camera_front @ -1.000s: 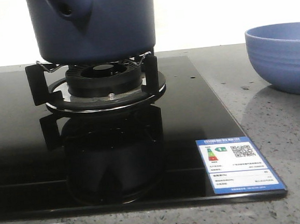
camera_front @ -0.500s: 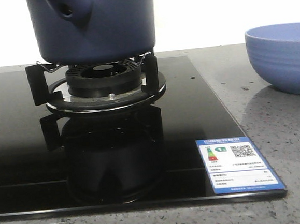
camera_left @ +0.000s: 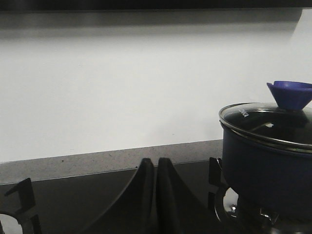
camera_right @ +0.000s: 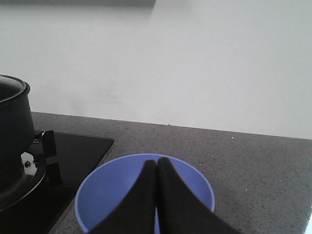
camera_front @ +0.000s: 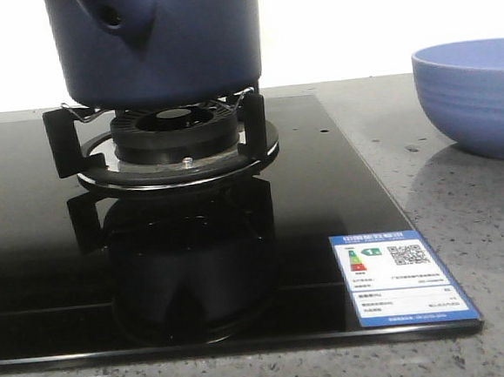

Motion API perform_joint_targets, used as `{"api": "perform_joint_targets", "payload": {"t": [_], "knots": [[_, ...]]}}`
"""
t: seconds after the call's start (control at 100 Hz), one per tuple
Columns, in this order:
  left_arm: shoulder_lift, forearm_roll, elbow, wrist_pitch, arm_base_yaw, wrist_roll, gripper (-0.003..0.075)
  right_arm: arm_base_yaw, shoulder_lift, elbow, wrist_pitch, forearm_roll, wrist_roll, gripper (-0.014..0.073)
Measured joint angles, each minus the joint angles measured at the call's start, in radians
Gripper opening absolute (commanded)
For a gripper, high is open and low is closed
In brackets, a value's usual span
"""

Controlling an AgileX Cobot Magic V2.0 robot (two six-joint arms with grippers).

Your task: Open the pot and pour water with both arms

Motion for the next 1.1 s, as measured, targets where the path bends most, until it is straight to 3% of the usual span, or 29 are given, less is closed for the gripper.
{"api": "perform_joint_targets", "payload": {"t": [0.69,0.77,0.88,1.1], "knots": [[-0.001,-0.004,0.003,0.0,0.0,0.002,-0.002,0.0,0.0,0.0,0.0,0.002,0.0,-0.0062],[-0.001,0.042,0.002,0.0,0.0,-0.055,-0.002,0.0,0.0,0.0,0.0,0.002,0.0,-0.0062],[-0.001,0.332,0.002,-0.015,0.0,-0.402,-0.002,0.0,0.0,0.0,-0.001,0.003,0.0,-0.0062],[-0.002,1.33,0.029,-0.099,-0.012,-1.465,-0.002,0.0,0.0,0.0,-0.002,0.004,0.0,-0.0062]]}}
